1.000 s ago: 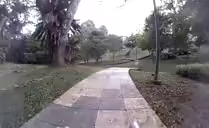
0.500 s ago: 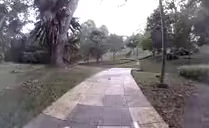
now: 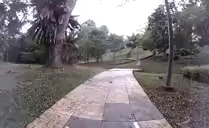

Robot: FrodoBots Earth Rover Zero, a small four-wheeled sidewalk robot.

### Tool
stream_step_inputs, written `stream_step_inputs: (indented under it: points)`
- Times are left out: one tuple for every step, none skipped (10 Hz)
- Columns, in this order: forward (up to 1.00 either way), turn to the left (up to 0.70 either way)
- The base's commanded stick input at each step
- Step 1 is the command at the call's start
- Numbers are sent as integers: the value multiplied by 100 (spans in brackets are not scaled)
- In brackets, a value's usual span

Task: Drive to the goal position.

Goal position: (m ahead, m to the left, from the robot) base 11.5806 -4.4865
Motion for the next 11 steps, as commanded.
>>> stream_step_inputs:
  points:
    - [70, -13]
    - [70, -13]
    - [70, -13]
    - [70, -13]
    - [70, -13]
    - [70, -13]
    - [70, -13]
    - [70, -13]
    - [70, -13]
    - [70, -9]
    - [70, 1]
